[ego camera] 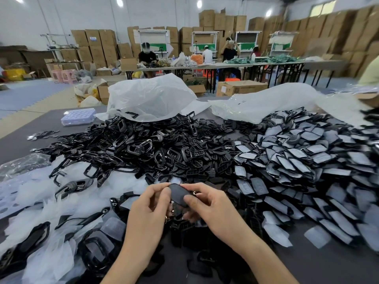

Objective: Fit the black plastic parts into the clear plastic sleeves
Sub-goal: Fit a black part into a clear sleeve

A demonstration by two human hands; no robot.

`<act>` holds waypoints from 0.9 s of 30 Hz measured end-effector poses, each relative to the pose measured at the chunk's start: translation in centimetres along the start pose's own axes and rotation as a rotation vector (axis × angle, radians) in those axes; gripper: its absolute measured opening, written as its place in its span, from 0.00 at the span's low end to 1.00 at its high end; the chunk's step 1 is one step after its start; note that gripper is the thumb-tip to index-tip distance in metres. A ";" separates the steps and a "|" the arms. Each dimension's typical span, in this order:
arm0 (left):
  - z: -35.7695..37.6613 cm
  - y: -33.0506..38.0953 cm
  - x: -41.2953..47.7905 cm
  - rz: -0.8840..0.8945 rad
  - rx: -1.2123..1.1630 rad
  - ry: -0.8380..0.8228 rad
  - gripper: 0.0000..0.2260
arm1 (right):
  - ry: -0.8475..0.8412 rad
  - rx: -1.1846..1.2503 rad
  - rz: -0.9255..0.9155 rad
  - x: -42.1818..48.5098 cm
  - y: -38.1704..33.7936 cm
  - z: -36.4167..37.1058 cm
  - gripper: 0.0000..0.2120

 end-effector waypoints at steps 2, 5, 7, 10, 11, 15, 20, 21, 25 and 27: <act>0.3 0.3 -0.2 0.024 0.013 -0.020 0.07 | 0.003 -0.034 0.038 -0.7 0.4 -0.3 0.11; 1.1 0.3 -0.6 0.026 -0.064 -0.056 0.09 | 0.132 -0.050 0.027 -0.9 -0.4 -2.6 0.11; 1.2 0.2 -0.8 0.027 -0.097 -0.073 0.09 | 0.340 0.042 -0.027 -0.6 -2.1 -6.4 0.11; 1.3 -0.2 -0.8 0.053 -0.033 -0.079 0.09 | 0.681 0.156 -0.126 -0.5 -4.5 -13.1 0.21; 1.3 -0.4 -0.8 0.066 0.004 -0.080 0.09 | 0.768 0.191 -0.140 -0.6 -4.8 -14.7 0.27; 1.5 -1.1 -1.0 0.075 0.112 -0.124 0.09 | 0.854 0.179 -0.051 -1.2 -3.4 -15.6 0.35; 1.1 -1.2 0.3 0.117 0.398 -0.138 0.09 | 0.584 -0.055 -0.027 -0.7 -1.7 -9.2 0.18; 0.8 -1.1 0.9 0.150 0.536 -0.117 0.09 | 0.529 -0.105 -0.029 -0.3 -1.7 -7.7 0.16; 0.3 -1.6 3.7 0.105 1.107 -0.107 0.16 | 0.348 -0.269 -0.028 1.5 -1.3 -3.1 0.15; 0.4 -2.2 4.8 0.034 1.210 -0.151 0.17 | 0.311 -0.277 -0.011 2.0 -0.6 -1.7 0.16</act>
Point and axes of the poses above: each hand's wrist, its own x-axis towards the middle knuckle, its own z-axis out of the palm, y = z × x, the point moved 4 cm from there along x, towards the middle knuckle, and after that the axes turned 4 degrees about -y, right-handed, at the moved point
